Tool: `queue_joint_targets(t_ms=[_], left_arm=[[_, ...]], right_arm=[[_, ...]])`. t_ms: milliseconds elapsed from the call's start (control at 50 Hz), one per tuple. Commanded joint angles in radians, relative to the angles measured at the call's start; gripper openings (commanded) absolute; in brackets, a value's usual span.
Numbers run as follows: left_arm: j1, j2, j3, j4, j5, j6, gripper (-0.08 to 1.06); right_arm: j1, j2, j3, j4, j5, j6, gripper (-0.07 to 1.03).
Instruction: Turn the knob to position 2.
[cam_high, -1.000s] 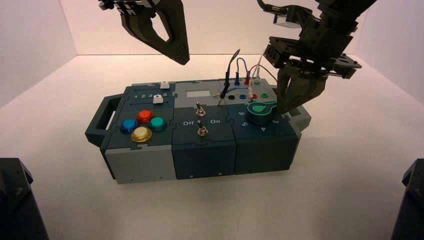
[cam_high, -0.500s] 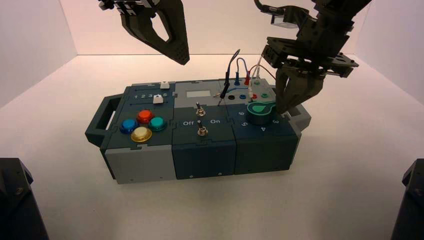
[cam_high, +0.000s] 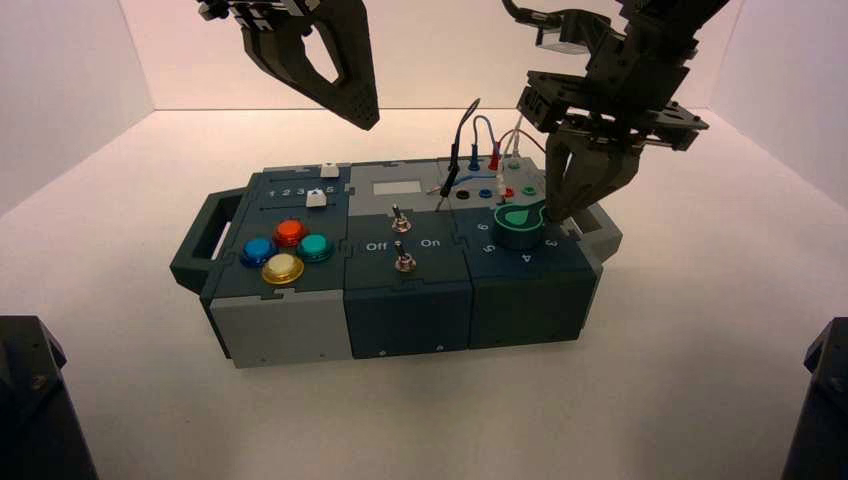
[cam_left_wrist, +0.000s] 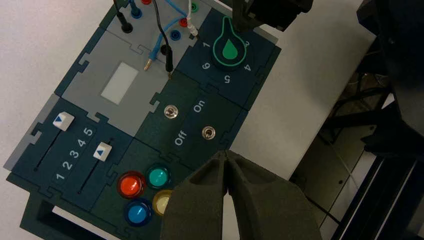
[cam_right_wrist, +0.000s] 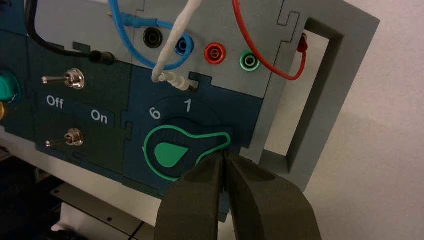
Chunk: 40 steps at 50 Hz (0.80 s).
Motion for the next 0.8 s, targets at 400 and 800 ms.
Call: queue_joint_targets(t_ms=[400,800], left_arm=[[0.003,-0.011,-0.032,0.025,-0.002,0.003,-0.03],[0.018,-0.003,-0.035,0.057,-0.003,0.003,-0.03]], right_arm=[[-0.003,-0.077,0.054,-0.005,0.031,0.006,-0.02],[-0.003,-0.181,0.072,-0.021,0.115,0.003,-0.02]])
